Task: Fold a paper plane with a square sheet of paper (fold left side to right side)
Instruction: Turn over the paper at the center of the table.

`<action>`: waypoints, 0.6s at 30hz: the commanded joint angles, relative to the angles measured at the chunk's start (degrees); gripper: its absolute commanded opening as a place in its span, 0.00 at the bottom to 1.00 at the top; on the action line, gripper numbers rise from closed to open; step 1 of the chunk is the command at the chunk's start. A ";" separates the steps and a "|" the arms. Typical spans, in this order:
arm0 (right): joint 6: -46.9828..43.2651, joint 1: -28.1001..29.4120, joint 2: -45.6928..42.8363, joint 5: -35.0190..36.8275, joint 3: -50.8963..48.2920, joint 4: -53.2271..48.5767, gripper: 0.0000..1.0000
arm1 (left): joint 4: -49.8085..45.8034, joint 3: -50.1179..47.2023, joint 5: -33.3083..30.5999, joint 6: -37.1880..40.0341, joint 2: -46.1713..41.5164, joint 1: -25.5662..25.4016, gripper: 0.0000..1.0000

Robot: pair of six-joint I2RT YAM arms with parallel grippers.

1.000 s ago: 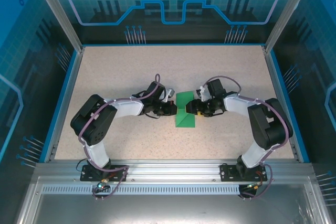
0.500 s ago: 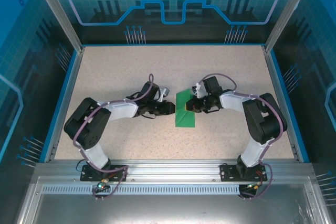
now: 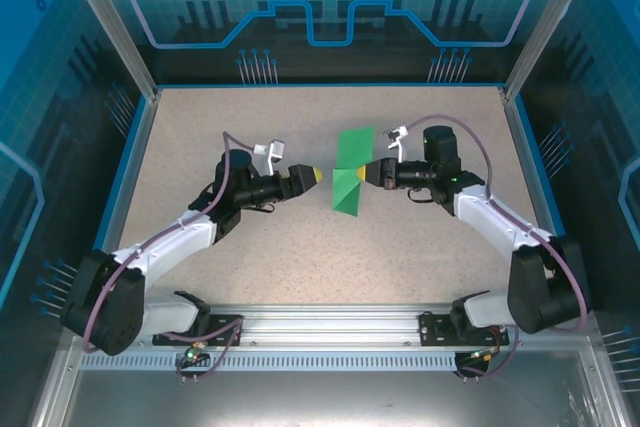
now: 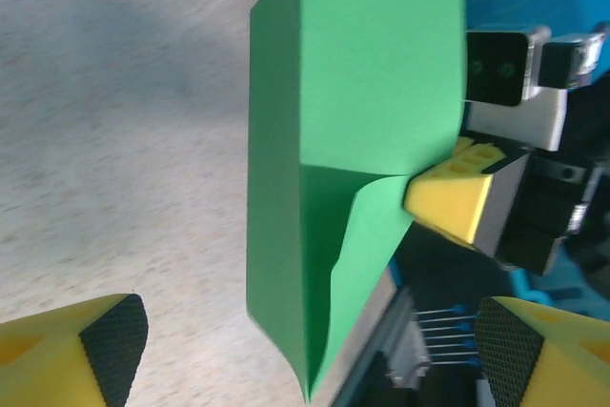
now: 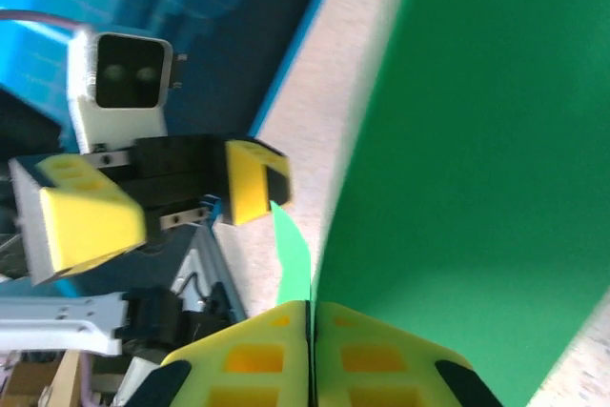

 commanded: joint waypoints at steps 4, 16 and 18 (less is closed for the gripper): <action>5.85 1.97 -3.24 -6.64 5.88 3.79 0.08 | 14.94 1.86 8.51 -8.44 -0.36 -0.87 0.93; 13.01 5.98 -3.99 -7.25 7.27 9.69 0.10 | 16.09 5.53 6.68 -7.92 0.00 -5.51 0.59; 12.90 5.98 -4.45 -6.90 7.02 9.30 0.11 | 14.37 5.31 5.62 -6.96 -0.76 -5.66 0.47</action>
